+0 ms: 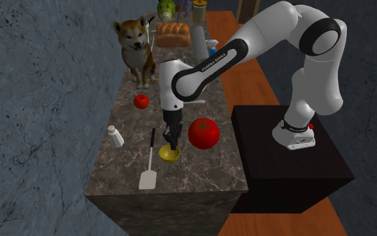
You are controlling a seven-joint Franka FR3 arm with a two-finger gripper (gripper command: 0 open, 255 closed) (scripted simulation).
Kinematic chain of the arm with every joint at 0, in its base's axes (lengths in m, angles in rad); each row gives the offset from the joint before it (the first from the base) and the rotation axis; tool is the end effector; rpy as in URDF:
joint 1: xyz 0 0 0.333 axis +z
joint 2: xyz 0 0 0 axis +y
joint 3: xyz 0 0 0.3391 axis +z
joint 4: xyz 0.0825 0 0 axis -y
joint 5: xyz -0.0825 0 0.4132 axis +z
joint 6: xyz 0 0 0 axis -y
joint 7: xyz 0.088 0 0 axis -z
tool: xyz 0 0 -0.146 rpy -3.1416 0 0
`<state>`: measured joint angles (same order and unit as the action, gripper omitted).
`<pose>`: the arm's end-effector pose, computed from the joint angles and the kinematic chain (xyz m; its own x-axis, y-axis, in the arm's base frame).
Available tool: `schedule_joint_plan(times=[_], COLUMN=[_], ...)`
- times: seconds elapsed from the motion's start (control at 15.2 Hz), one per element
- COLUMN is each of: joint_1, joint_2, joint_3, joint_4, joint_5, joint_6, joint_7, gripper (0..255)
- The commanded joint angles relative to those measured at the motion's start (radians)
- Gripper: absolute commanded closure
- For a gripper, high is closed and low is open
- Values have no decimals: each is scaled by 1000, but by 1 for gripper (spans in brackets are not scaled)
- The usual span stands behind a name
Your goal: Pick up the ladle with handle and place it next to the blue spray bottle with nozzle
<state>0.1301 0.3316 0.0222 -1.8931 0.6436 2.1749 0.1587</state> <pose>0.6419 0.1405 0.3022 0.9199 -0.3267 -0.2168 -0.3912 -0.8008 -0.4535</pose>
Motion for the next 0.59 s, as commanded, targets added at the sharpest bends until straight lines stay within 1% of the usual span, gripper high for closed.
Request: schedule_joint_plan(times=[0.0, 0.53], joint_1=[0, 0], joint_2=[0, -53], joint_3=[0, -8], joint_4=[0, 33], joint_5=[0, -29], joint_6=[0, -74], joint_7=[0, 52], gripper=[255, 255])
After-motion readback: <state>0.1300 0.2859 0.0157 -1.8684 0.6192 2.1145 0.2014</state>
